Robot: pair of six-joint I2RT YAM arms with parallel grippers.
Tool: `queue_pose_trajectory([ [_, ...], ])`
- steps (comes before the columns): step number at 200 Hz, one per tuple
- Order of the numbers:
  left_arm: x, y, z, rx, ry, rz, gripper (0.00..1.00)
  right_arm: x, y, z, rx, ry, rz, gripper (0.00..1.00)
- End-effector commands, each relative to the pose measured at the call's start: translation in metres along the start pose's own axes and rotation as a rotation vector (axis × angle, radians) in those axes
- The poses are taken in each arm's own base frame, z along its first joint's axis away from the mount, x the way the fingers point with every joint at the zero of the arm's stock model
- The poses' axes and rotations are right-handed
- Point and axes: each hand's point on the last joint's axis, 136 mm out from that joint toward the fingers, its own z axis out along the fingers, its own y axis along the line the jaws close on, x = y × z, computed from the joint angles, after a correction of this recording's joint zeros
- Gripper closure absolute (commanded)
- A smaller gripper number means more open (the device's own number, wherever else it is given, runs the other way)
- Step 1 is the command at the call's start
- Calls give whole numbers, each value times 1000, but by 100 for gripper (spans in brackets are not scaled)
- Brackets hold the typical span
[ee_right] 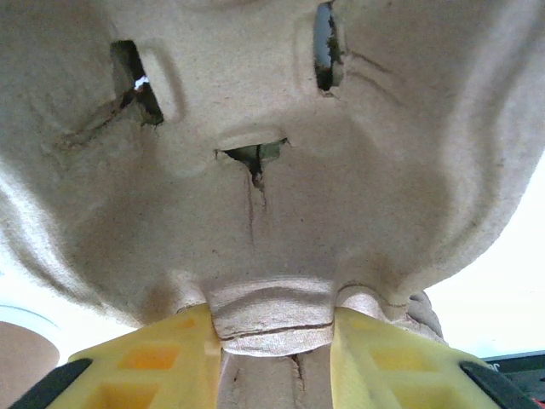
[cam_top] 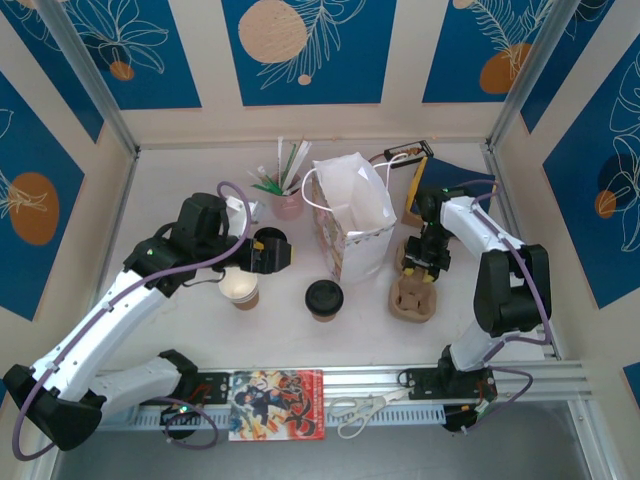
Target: Pack the takeout coffee
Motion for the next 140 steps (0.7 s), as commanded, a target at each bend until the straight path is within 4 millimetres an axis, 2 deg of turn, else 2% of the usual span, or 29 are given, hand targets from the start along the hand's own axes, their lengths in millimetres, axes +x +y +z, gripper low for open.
queue_pose_trajectory([
  [1,2,-3,-2,14,-10,23,0,9,0,0,-3,15,-9,61],
  [55,2,-3,-2,16,-10,17,0,13,-8,12,53,16,-47,57],
  [101,2,-3,-3,16,-12,9,0,12,-4,13,51,2,-77,55],
  [140,3,-4,-4,16,-15,6,0,13,-4,12,61,-9,-90,63],
])
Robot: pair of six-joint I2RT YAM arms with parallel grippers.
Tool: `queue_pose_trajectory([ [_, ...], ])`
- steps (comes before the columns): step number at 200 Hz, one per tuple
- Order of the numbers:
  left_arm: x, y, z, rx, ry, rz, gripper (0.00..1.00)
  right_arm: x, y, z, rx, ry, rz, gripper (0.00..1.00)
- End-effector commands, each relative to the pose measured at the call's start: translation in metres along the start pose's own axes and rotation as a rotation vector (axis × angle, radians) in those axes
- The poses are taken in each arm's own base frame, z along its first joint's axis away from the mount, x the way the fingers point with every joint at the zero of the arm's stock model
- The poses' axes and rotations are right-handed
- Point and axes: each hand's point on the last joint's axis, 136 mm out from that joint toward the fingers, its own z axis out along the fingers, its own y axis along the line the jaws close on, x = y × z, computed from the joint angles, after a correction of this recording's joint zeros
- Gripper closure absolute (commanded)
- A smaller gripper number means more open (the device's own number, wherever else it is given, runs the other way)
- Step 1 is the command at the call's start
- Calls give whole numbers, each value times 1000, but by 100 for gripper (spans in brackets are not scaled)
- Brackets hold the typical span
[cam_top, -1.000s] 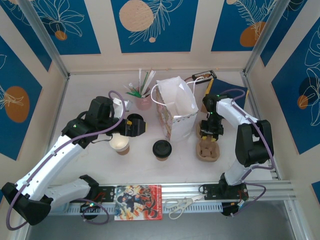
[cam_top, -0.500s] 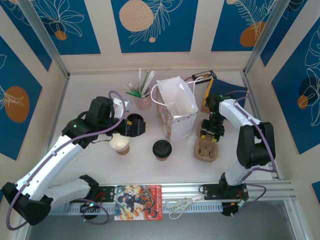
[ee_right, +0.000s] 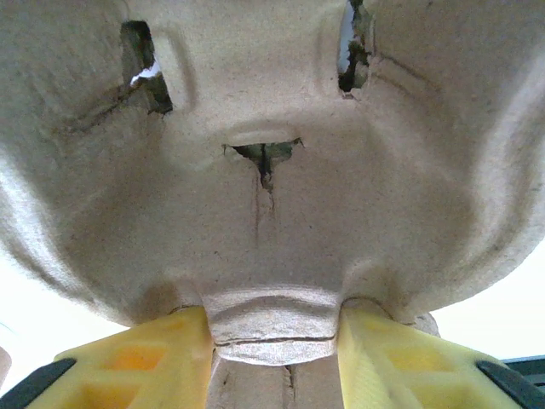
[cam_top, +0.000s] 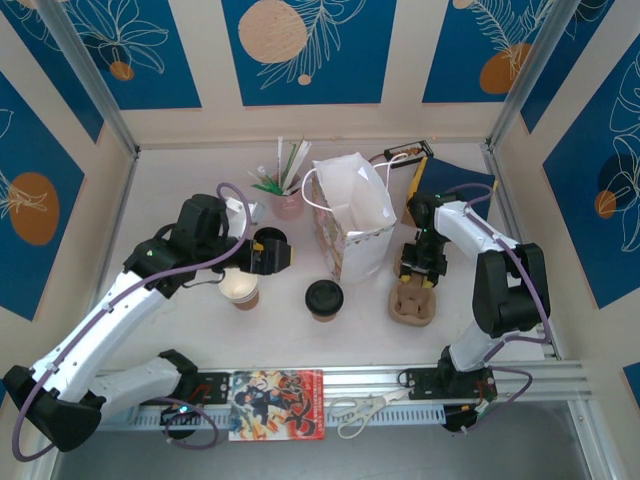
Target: Pack the takeout coffee
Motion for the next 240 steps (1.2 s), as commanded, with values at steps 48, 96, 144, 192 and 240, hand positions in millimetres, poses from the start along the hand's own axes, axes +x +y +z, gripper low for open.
queue_pose_trajectory([
  [48,1,-5,-5,19,-24,0,0,6,-3,-14,4,-39,-21,68],
  [96,0,-8,-2,50,-33,-48,0,9,-3,-32,-18,-72,-16,68],
  [144,1,-12,3,91,-48,-112,0,9,0,-33,-37,-77,-15,68],
  [192,8,-32,17,150,-57,-188,0,6,2,-28,-50,-80,-18,67],
  [240,26,-52,43,123,-54,-216,0,4,2,-21,-47,-81,-12,67],
])
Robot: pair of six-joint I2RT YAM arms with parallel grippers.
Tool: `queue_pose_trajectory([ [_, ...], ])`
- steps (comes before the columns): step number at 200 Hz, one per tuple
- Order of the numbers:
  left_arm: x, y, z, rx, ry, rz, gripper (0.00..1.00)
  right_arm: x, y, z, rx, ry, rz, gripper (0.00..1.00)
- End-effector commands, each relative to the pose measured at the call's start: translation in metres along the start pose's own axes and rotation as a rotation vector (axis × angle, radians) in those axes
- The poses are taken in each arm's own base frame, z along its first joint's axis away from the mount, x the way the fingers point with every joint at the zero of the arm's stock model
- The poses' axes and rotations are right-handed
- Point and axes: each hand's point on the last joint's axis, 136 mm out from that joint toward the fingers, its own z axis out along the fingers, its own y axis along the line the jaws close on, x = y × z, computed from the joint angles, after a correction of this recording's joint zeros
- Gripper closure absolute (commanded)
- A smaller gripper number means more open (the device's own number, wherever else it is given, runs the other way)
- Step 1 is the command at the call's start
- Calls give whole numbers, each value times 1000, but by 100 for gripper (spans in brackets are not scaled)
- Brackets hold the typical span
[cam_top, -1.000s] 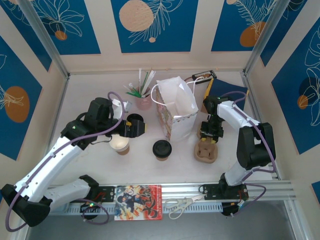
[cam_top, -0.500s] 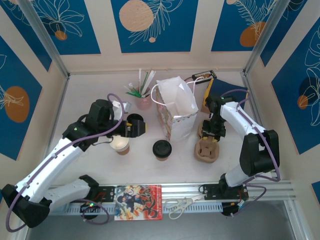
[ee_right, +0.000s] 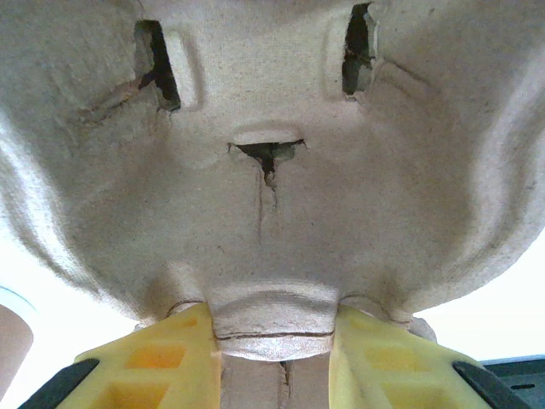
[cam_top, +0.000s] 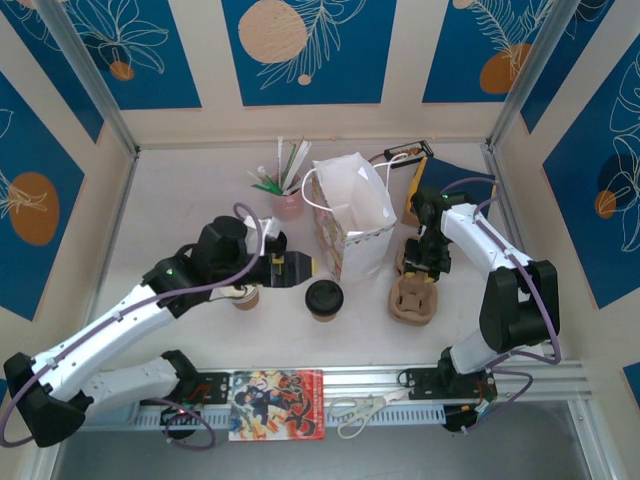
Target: Pack the takeout coffee
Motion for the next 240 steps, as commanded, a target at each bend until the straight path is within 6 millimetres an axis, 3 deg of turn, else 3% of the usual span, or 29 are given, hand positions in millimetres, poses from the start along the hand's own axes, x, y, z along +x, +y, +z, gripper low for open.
queue_pose_trajectory([
  [1,-3,-3,13,-23,-67,-42,0,3,2,4,-14,11,7,67],
  [35,8,-22,38,-28,-93,-45,0,1,5,7,-37,7,15,67],
  [93,31,-53,104,-7,-69,-66,0,2,7,12,-55,13,0,67],
  [144,53,-72,163,24,5,-113,17,-2,11,14,-70,21,-9,67],
  [198,78,-59,215,1,65,-182,26,-3,10,13,-84,18,-16,67],
  [240,82,-51,230,-24,66,-215,26,-4,12,13,-97,22,-18,67],
])
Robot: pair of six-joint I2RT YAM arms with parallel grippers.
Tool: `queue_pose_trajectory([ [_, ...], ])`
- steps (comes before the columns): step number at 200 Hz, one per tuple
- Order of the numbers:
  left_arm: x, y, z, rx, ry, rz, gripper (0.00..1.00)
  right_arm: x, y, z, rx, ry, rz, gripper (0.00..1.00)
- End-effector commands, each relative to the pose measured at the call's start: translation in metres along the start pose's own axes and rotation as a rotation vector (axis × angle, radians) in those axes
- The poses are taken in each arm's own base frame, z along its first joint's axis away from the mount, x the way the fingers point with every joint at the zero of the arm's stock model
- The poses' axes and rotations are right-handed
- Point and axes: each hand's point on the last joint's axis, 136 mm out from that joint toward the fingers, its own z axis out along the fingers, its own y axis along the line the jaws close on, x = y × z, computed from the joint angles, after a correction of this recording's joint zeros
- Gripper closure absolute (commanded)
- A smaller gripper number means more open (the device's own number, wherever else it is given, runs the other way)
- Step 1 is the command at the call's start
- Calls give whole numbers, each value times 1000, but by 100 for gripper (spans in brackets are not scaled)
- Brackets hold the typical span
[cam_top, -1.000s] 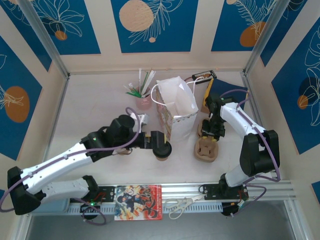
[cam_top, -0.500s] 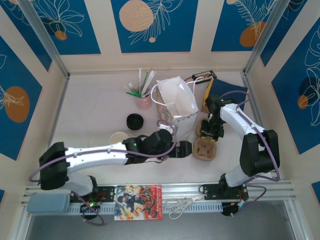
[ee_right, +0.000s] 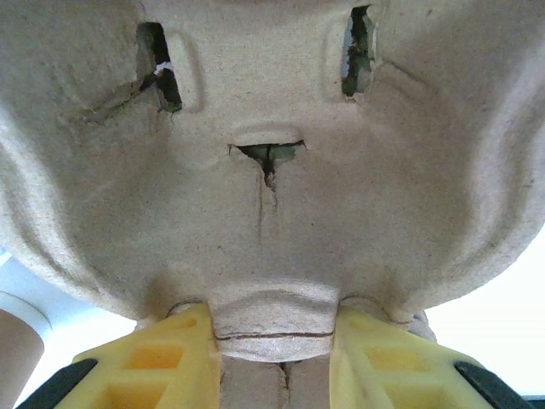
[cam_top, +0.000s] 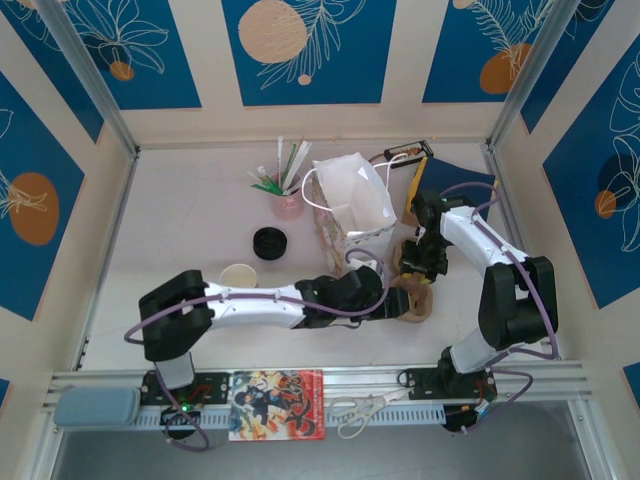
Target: Pack the takeout coffee
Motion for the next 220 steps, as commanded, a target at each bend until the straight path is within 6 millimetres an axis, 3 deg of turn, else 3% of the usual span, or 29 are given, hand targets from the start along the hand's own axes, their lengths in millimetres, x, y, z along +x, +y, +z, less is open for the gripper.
queue_pose_trajectory([
  [1,-4,-26,3,69,-13,-31,26,1,6,-1,-41,11,-10,67],
  [94,2,-21,20,72,14,-52,25,2,6,0,-49,16,-6,67],
  [178,-2,-16,5,22,2,-43,25,1,4,0,-42,15,0,67],
  [220,2,-13,10,20,18,-50,25,2,5,0,-46,14,-1,67],
])
